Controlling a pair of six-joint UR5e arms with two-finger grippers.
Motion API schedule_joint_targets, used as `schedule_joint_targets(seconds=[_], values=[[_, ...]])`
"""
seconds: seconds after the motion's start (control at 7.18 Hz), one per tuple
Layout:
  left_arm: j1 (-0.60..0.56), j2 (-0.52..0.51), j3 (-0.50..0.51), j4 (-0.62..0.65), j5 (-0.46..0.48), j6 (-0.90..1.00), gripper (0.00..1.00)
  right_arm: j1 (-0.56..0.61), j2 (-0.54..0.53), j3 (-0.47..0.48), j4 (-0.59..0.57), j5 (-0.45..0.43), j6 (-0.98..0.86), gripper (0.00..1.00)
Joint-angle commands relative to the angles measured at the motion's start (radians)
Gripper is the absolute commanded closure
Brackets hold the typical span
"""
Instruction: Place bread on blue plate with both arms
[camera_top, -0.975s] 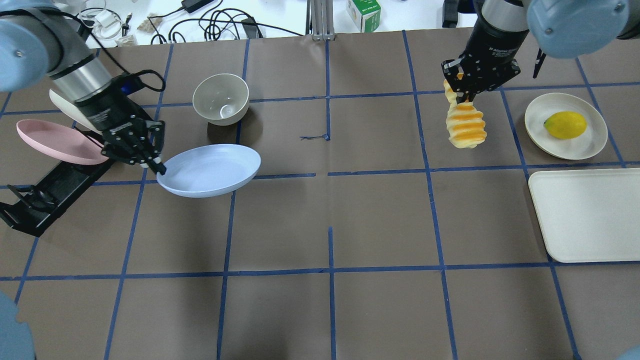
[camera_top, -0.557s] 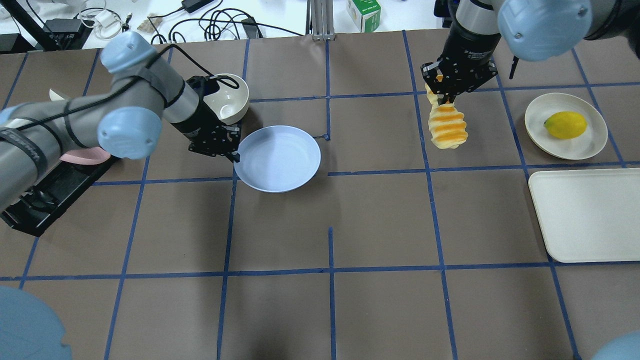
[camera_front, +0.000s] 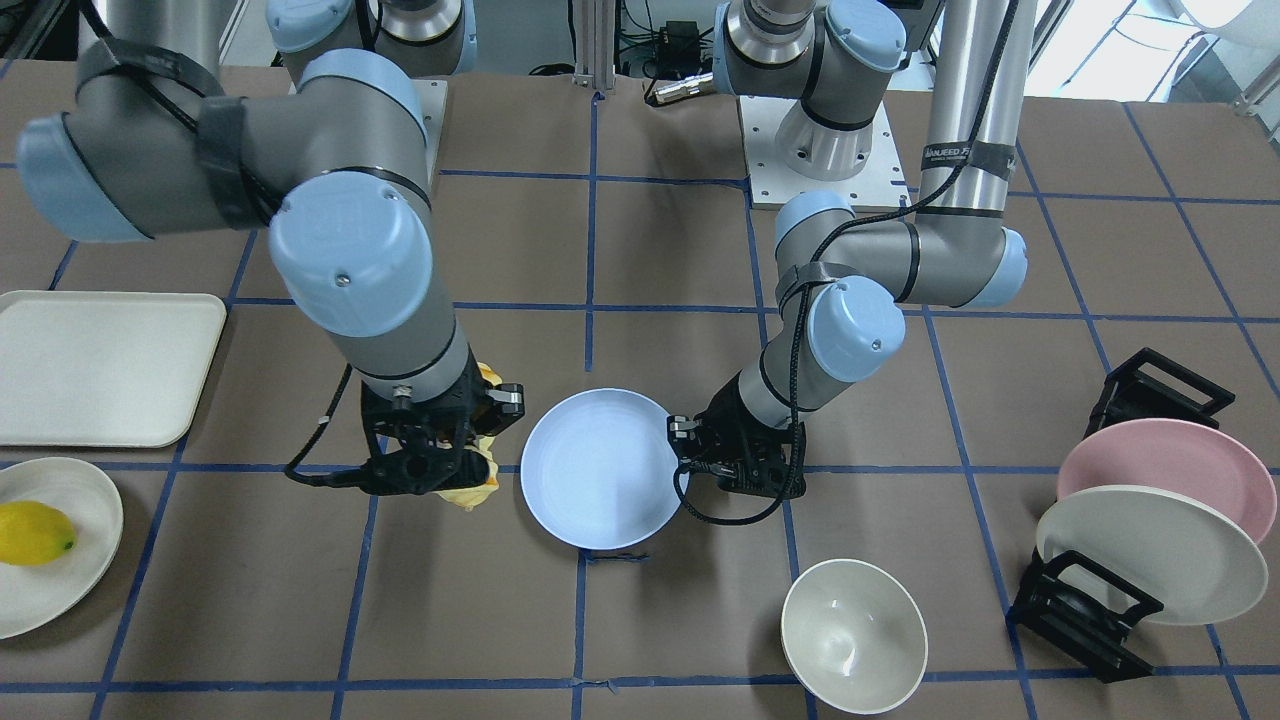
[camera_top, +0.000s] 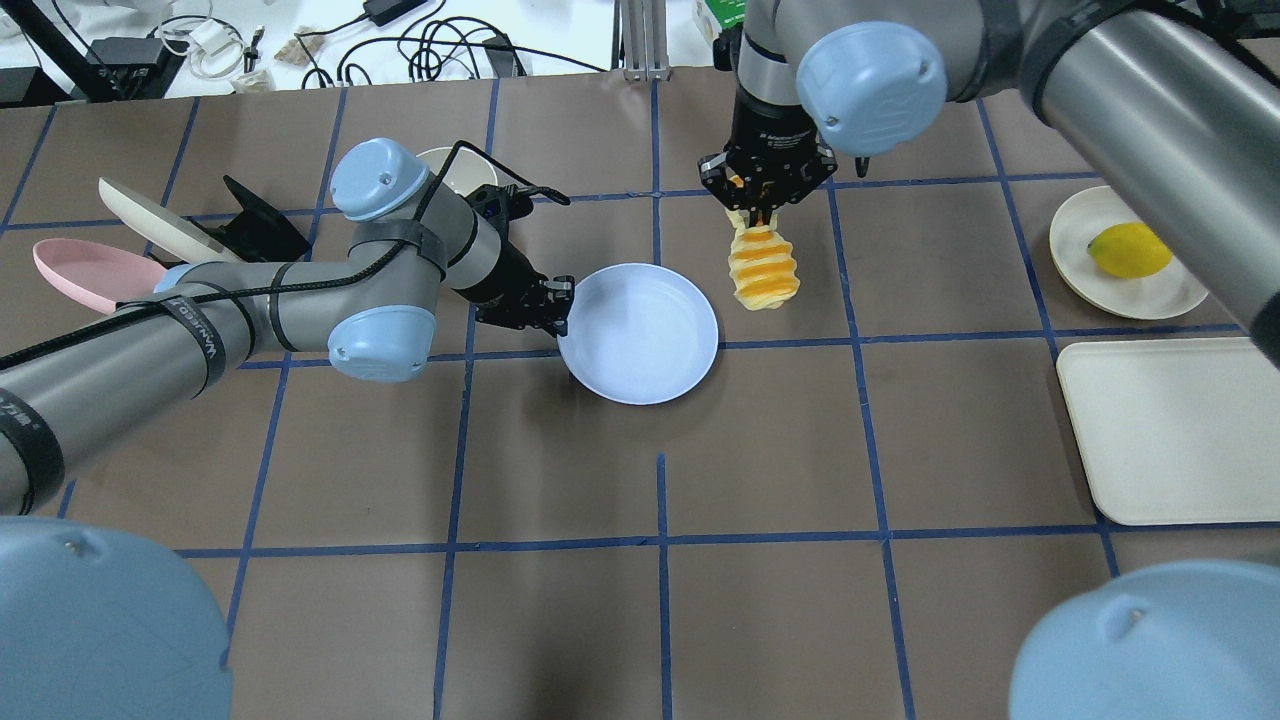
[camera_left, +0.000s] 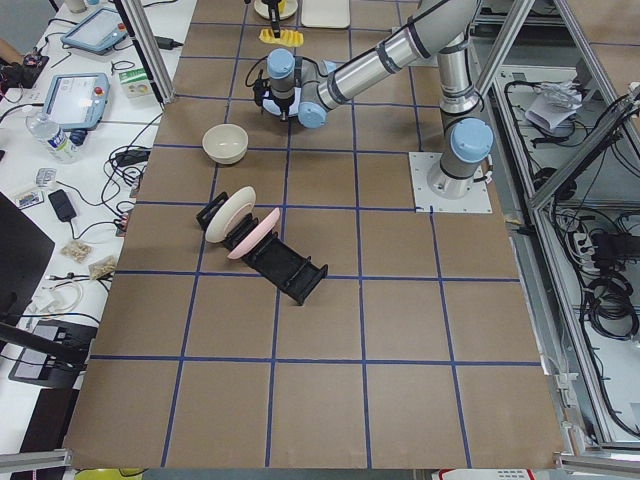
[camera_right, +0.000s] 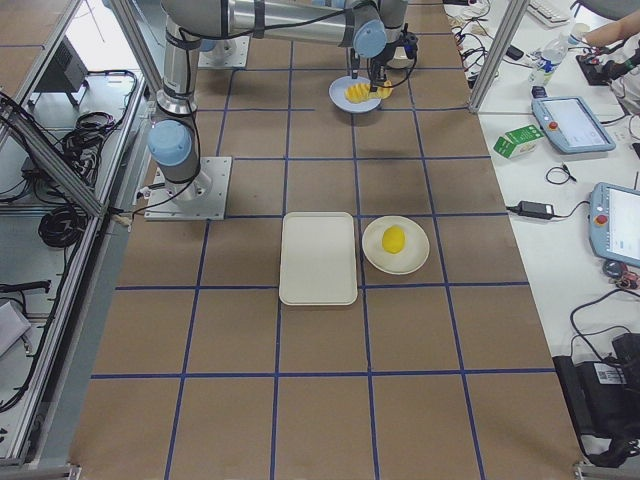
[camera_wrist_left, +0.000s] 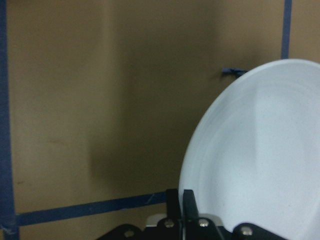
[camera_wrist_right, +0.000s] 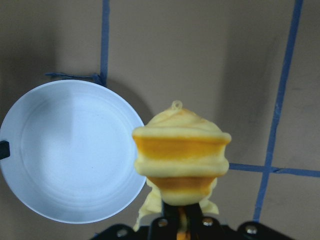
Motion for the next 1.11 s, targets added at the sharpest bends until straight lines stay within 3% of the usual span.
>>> schedule_joint_targets(seconds=[0.0,0.14,0.42,0.56,0.84,0.97], values=[[0.003,0.012,0.010,0.013,0.000,0.012,0.00,0.047,0.063,-0.005,-0.019,0.041,0.017,1.00],[0.035,0.036,0.014,0.010,0.029,0.036,0.00,0.079,0.092,-0.005,-0.027,0.079,0.110,1.00],[0.102,0.101,0.039,-0.036,0.217,0.202,0.00,0.118,0.140,0.002,-0.105,0.081,0.150,1.00],[0.102,0.159,0.075,-0.141,0.318,0.205,0.00,0.138,0.166,0.004,-0.140,0.080,0.152,1.00],[0.096,0.271,0.253,-0.560,0.399,0.207,0.00,0.162,0.209,0.014,-0.175,0.080,0.147,1.00],[0.092,0.324,0.334,-0.709,0.399,0.201,0.00,0.181,0.221,0.040,-0.250,0.080,0.155,0.77]])
